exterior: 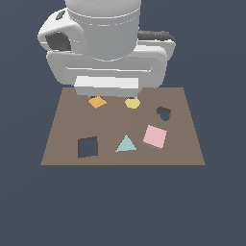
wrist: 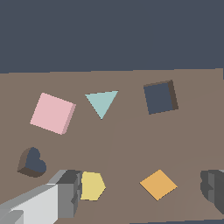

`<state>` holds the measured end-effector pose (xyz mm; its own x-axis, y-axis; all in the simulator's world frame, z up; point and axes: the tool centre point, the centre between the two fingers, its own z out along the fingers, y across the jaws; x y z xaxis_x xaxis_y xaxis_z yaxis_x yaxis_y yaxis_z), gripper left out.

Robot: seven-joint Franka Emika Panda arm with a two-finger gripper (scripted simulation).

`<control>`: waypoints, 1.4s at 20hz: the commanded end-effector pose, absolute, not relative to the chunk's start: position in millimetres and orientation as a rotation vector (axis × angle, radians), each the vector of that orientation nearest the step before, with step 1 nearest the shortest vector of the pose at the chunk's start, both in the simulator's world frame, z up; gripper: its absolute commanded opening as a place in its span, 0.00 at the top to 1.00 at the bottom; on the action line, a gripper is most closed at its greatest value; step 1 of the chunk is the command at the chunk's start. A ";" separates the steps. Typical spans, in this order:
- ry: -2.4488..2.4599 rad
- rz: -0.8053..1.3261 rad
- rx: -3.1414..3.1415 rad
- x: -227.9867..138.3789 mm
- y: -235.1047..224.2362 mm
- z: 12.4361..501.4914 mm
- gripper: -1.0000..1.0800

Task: Insert a designated object into the corresponding slot on a board.

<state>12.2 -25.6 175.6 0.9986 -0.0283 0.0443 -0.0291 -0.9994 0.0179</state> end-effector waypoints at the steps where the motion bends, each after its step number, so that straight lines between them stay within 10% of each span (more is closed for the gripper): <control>1: -0.045 0.069 3.122 12.2 -25.6 175.6 0.04; 28: -0.463 0.015 3.102 48.1 74.5 76.9 0.04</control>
